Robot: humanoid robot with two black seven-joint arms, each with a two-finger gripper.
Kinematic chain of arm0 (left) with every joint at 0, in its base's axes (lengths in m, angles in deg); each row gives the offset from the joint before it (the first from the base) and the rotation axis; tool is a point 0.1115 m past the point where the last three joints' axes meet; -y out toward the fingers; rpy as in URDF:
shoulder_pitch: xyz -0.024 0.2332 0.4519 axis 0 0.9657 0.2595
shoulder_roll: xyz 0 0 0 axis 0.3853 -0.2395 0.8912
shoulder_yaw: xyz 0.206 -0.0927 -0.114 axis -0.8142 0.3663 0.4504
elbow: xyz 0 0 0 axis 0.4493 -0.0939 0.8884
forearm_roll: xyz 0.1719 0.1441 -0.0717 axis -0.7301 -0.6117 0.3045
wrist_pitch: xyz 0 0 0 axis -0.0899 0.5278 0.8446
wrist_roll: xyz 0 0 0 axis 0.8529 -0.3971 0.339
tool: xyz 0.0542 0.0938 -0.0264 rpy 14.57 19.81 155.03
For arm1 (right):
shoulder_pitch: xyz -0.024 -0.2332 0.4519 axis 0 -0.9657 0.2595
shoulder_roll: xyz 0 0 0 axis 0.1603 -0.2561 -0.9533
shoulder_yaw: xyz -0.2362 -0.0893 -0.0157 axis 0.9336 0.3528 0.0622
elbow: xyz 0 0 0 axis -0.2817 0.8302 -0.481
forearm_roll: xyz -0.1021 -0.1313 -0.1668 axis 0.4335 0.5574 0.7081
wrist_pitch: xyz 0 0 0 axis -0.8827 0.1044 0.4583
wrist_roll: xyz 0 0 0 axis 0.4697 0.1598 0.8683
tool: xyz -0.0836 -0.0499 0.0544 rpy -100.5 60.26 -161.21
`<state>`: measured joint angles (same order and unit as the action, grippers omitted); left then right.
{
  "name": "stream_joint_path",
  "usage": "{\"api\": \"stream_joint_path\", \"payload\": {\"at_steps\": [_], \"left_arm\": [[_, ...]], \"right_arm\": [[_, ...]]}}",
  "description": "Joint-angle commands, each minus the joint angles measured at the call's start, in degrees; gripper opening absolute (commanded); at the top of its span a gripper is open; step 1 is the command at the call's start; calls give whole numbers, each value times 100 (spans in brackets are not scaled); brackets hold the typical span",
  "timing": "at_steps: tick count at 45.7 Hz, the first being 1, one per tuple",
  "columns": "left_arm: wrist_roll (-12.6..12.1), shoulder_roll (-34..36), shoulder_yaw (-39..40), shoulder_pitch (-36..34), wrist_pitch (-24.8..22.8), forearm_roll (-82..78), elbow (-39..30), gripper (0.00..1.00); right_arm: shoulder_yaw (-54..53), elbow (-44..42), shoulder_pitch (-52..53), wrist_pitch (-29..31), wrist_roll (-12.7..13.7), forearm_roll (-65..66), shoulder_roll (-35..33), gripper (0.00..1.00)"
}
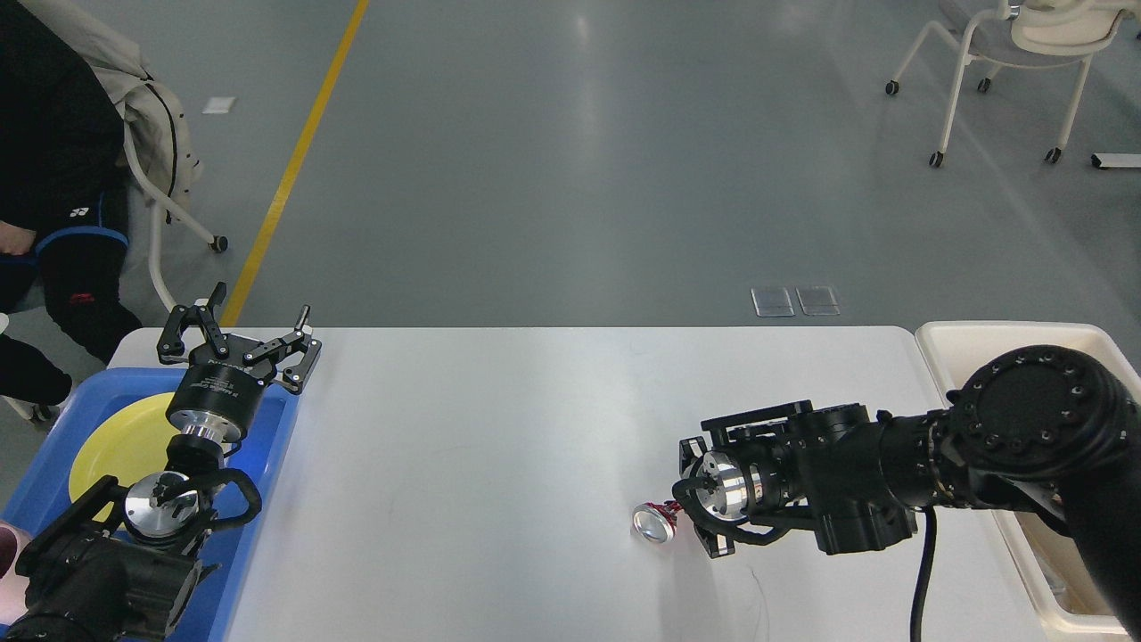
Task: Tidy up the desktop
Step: 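Grasp the red wrapper with the right gripper and lift it, then carry the red wrapper into the white bin and release it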
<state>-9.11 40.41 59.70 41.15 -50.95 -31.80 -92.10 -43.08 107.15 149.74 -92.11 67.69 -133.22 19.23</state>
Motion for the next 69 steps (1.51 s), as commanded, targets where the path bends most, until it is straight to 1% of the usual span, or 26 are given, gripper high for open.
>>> {"api": "stream_joint_path", "payload": {"at_steps": [1, 7, 10, 13, 17, 19, 23, 26, 29, 31, 32, 33, 36, 38, 43, 46, 48, 53, 56, 60, 63, 67, 69], "left_arm": [[0, 6, 0, 0, 0, 0, 0, 97], [0, -3, 0, 0, 0, 0, 0, 97], [0, -3, 0, 0, 0, 0, 0, 97], [0, -3, 0, 0, 0, 0, 0, 97], [0, -3, 0, 0, 0, 0, 0, 97], [0, -3, 0, 0, 0, 0, 0, 97], [0, -3, 0, 0, 0, 0, 0, 97], [0, -3, 0, 0, 0, 0, 0, 97], [0, -3, 0, 0, 0, 0, 0, 97], [0, -3, 0, 0, 0, 0, 0, 97], [0, -3, 0, 0, 0, 0, 0, 97], [0, 6, 0, 0, 0, 0, 0, 97], [0, 6, 0, 0, 0, 0, 0, 97], [0, 6, 0, 0, 0, 0, 0, 97], [0, 6, 0, 0, 0, 0, 0, 97], [0, 6, 0, 0, 0, 0, 0, 97], [0, 6, 0, 0, 0, 0, 0, 97], [0, 6, 0, 0, 0, 0, 0, 97], [0, 6, 0, 0, 0, 0, 0, 97], [0, 6, 0, 0, 0, 0, 0, 97], [0, 6, 0, 0, 0, 0, 0, 97], [0, 6, 0, 0, 0, 0, 0, 97], [0, 6, 0, 0, 0, 0, 0, 97]], "right_arm": [[9, 258, 161, -30, -7, 51, -125, 0], [114, 829, 574, 49, -7, 665, -538, 0], [429, 1233, 960, 128, -16, 1052, -732, 0], [1008, 1602, 1426, 356, -25, 1430, -802, 0], [1756, 2042, 2093, 900, -104, 2097, -916, 0], [2116, 2270, 2480, 1286, -191, 2580, -1083, 0], [2723, 2701, 3306, 2261, -411, 3652, -1434, 0], [2943, 2869, 3965, 3061, -718, 4320, -1759, 0], [3084, 2887, 4607, 4001, -947, 4857, -2015, 0], [3155, 2896, 5055, 4721, -992, 5200, -2068, 0], [3181, 2904, 5405, 5282, -992, 5436, -2085, 0], [3181, 2904, 5591, 5636, -992, 5560, -2094, 0], [3129, 2983, 6058, 6437, -992, 5702, -2077, 0], [3041, 3123, 6260, 6684, -992, 5702, -2059, 0], [2926, 3554, 6542, 6694, -983, 5702, -2024, 0], [2909, 3564, 6551, 6589, -974, 5702, -1945, 0], [2952, 3511, 6508, 6405, -974, 5702, -1945, 0], [3260, 3125, 5964, 5606, -948, 5720, -1963, 0], [3690, 2686, 5454, 5166, -939, 5737, -1971, 0], [4252, 1922, 4550, 4481, -948, 5703, -1989, 0], [4587, 1403, 3812, 3840, -948, 5676, -2094, 0], [4702, 770, 2845, 2987, -939, 5588, -2419, 0], [4667, 445, 2309, 2661, -939, 5501, -2551, 0]]}}
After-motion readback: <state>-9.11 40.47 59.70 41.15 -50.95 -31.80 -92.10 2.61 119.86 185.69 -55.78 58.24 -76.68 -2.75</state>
